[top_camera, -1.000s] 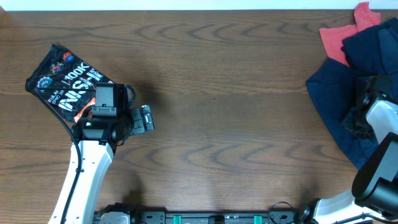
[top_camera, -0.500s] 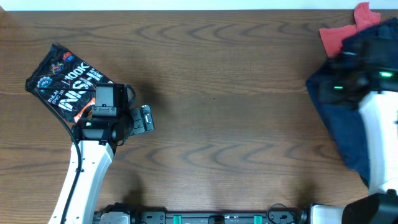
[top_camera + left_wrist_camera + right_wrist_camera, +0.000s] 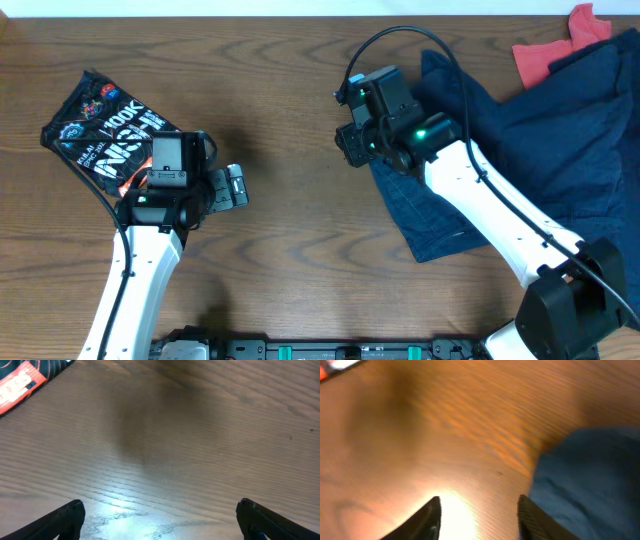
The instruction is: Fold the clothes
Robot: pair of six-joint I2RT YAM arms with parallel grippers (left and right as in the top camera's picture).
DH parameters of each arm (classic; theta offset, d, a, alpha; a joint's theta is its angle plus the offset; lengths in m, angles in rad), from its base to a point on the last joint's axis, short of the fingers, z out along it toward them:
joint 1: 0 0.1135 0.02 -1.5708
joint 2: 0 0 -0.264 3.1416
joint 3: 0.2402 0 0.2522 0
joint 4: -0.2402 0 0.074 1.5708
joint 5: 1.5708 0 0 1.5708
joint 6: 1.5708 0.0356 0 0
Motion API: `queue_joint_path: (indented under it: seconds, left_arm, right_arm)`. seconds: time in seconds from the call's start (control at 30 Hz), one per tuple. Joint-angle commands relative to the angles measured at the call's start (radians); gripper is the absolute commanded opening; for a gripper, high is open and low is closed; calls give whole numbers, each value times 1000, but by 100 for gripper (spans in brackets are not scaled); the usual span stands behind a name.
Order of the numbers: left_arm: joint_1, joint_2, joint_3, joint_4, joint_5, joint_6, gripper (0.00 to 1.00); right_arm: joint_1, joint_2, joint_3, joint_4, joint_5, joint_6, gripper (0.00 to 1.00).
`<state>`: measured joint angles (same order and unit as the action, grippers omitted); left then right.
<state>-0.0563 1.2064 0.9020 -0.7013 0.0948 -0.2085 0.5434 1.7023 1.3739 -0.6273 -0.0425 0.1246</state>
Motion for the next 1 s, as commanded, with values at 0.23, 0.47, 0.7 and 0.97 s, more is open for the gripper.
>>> queue_joint_path:
  seconds: [0.23,0.47,0.7,0.97]
  left_arm:
    - [-107,42,-14,146,274,-86,98]
    - [-351,205,-14,284,288,-270,98]
    - [-591,436,-14,484,291,-638,98]
    - [-807,629,-14,719,291,-985,88]
  right_arm:
    - [-268,-212,23,-204,351,133,72]
    - [-500,-335,23,-336,343,102,77]
    - [-640,-390,23,-397,341,103,78]
    - [-669,-389,23,-441,341,103,79]
